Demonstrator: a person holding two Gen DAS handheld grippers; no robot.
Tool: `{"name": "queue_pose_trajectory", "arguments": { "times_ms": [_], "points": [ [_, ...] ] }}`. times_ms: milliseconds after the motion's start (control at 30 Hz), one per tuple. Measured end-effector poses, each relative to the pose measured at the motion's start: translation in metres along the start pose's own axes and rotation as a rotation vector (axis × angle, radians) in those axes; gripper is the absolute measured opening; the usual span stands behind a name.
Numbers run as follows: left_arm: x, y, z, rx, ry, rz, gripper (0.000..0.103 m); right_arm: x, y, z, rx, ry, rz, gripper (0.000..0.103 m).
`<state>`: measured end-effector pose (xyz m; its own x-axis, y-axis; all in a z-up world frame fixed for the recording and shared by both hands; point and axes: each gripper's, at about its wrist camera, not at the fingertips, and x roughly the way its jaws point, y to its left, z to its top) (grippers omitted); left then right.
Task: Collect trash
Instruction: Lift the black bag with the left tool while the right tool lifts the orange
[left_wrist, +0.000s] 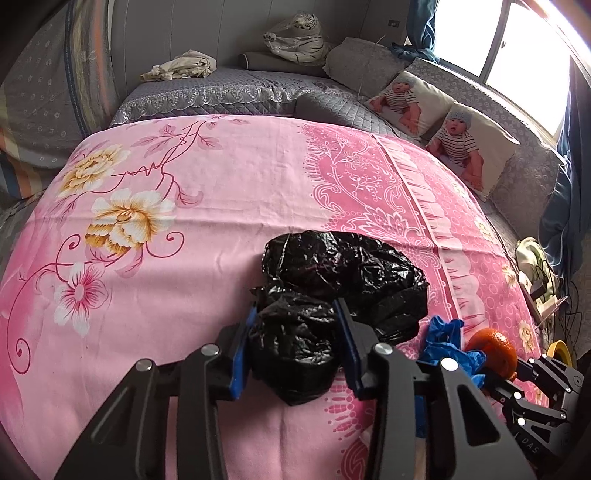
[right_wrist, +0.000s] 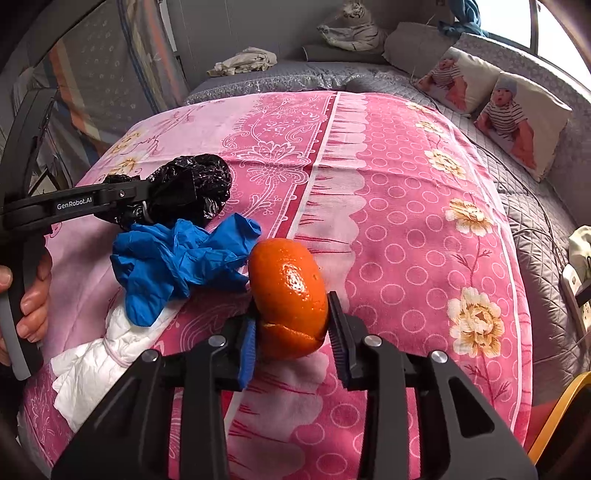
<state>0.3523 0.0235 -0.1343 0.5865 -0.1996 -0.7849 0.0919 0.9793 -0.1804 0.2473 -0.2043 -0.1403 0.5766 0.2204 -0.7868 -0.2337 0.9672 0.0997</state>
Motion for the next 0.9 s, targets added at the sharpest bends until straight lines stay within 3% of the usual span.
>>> {"name": "queue_pose_trajectory", "arguments": {
  "times_ms": [33, 500, 900],
  "points": [
    [-0.002, 0.0, 0.0, -0.005, -0.001, -0.005, 0.029, -0.002, -0.001, 0.0, 0.003, -0.002, -0.002, 0.032],
    [-0.051, 0.016, -0.009, -0.051, -0.077, -0.05, 0.028, -0.036, -0.003, -0.004, 0.032, -0.036, 0.015, 0.031],
    [-0.112, 0.035, -0.04, -0.075, -0.162, -0.061, 0.028, -0.066, -0.008, -0.025, 0.043, -0.037, 0.016, 0.031]
  ]
}}
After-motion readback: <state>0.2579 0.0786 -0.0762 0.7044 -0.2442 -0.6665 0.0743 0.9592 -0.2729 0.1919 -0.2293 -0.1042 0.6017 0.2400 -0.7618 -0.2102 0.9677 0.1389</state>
